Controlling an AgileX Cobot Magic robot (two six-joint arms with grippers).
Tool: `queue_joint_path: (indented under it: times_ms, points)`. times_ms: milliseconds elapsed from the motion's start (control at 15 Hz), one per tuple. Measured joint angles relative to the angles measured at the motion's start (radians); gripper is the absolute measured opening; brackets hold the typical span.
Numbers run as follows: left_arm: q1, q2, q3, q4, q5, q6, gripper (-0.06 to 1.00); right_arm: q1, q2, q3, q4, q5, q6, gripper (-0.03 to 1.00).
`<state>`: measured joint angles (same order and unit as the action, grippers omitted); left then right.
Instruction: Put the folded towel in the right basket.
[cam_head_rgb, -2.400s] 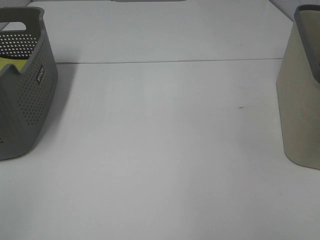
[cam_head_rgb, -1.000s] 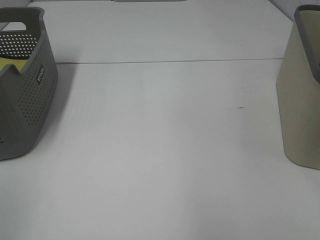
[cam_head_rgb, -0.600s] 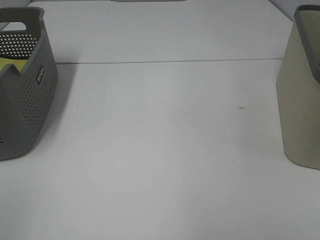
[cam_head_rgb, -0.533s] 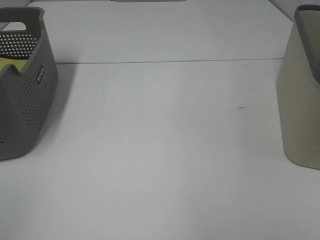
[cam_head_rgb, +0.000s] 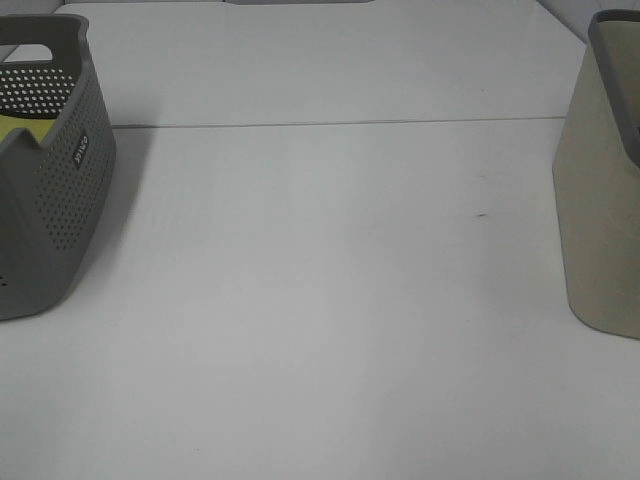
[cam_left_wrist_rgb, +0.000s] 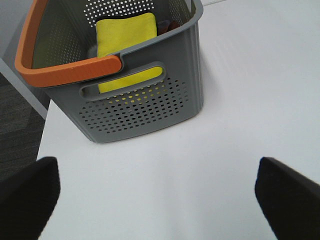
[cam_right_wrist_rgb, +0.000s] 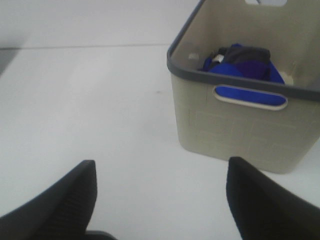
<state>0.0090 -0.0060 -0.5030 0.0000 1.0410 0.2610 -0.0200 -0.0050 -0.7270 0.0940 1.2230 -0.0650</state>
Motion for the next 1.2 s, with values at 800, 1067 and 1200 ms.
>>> queue_joint_path:
  times_ms: [800,1067,1200]
  points:
    - [0.0,0.0,0.0,0.0,0.0,0.0,0.99,0.0,0.001,0.27,0.035,-0.104,-0.133,0.71]
    - [0.0,0.0,0.0,0.0,0.0,0.0,0.99,0.0,0.001,0.27,0.054,-0.104,-0.18,0.71]
    - [0.0,0.0,0.0,0.0,0.0,0.0,0.99,0.0,0.001,0.27,0.069,-0.104,-0.179,0.71]
